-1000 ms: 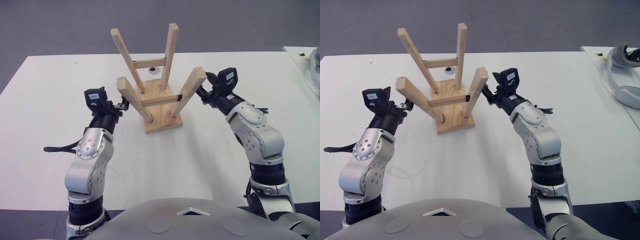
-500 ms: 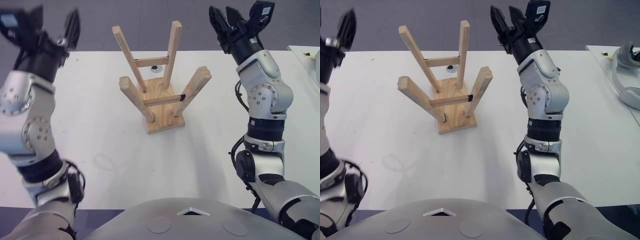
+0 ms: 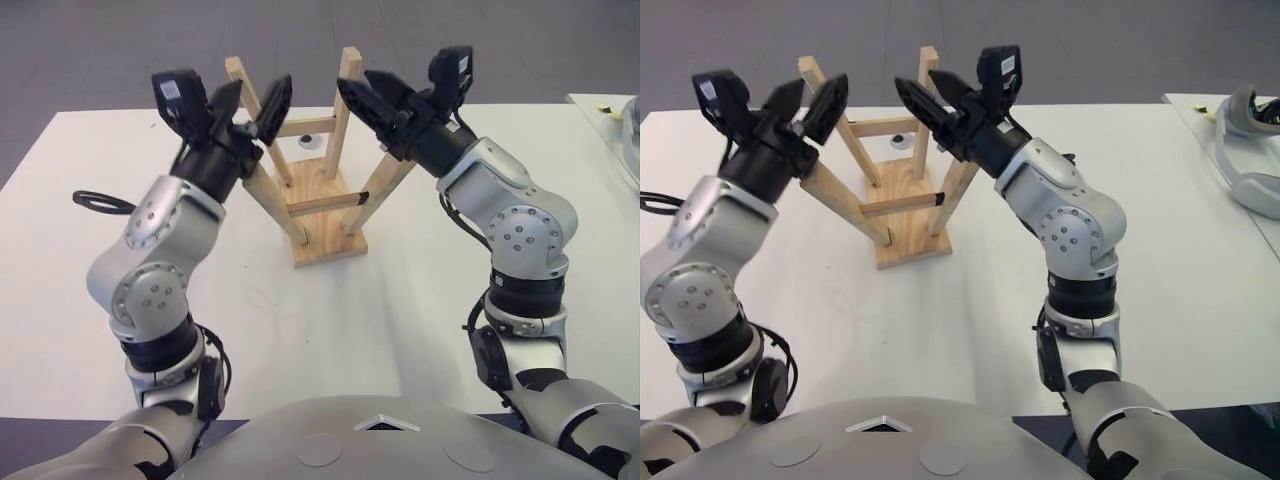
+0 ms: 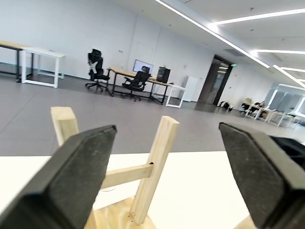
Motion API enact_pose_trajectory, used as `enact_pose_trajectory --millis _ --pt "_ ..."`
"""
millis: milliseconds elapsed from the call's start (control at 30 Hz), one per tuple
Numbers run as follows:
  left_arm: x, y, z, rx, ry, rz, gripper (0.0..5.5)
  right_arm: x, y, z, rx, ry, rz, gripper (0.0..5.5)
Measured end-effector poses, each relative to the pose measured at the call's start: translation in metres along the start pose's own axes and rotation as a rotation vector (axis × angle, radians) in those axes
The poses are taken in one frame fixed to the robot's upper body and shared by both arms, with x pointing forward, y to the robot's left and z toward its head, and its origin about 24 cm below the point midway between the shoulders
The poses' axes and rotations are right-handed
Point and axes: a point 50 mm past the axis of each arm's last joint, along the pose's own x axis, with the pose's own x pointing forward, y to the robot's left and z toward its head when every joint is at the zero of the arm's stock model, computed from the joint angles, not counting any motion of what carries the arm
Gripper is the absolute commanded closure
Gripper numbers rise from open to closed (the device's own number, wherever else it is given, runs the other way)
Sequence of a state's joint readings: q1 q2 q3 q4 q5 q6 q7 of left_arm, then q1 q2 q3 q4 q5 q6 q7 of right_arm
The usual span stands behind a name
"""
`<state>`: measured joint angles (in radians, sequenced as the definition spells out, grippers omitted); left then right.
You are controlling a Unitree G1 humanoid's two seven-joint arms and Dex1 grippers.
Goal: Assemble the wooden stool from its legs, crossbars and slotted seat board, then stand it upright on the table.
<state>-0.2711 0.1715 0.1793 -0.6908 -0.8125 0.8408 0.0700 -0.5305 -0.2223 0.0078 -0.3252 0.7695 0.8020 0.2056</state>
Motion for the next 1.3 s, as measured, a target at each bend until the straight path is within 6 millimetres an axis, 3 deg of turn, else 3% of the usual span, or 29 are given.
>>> enact_pose_trajectory --millis 300,433,567,633,767,833,900,1033,1133,1300 --pt "-0.001 0.003 -0.005 -0.005 -0.081 -0.052 1.50 0.004 -0.005 0.003 -0.002 0.003 -0.040 2.45" --pt "0.001 0.034 0.005 0.058 -0.014 0.085 1.50 0.013 -0.009 0.008 0.216 -0.026 -0.005 2.45" --pt "-0.017 0.061 0.039 0.100 -0.098 0.207 1.50 0.017 -0.017 0.013 0.296 -0.045 0.024 2.45" --pt "-0.026 0.067 0.043 0.105 -0.115 0.243 1.50 0.017 -0.022 0.013 0.308 -0.039 0.015 2.45" --pt "-0.046 0.078 0.027 0.077 -0.065 0.326 1.50 0.008 -0.051 0.021 0.323 -0.039 -0.075 2.45" --pt "-0.051 0.080 0.019 0.048 -0.056 0.347 1.50 0.004 -0.070 0.016 0.412 -0.045 -0.154 2.45" --pt "-0.057 0.082 0.010 0.019 -0.045 0.370 1.50 0.006 -0.078 0.026 0.459 -0.081 -0.172 2.45" --pt "-0.058 0.082 0.005 0.007 -0.051 0.384 1.50 0.013 -0.073 0.041 0.420 -0.092 -0.116 2.45" --pt "-0.057 0.081 0.005 0.004 -0.056 0.377 1.50 0.008 -0.075 0.037 0.191 0.011 -0.091 2.45" --pt "-0.058 0.082 0.005 0.008 -0.059 0.380 1.50 -0.014 -0.059 0.045 0.133 0.097 0.272 2.45"
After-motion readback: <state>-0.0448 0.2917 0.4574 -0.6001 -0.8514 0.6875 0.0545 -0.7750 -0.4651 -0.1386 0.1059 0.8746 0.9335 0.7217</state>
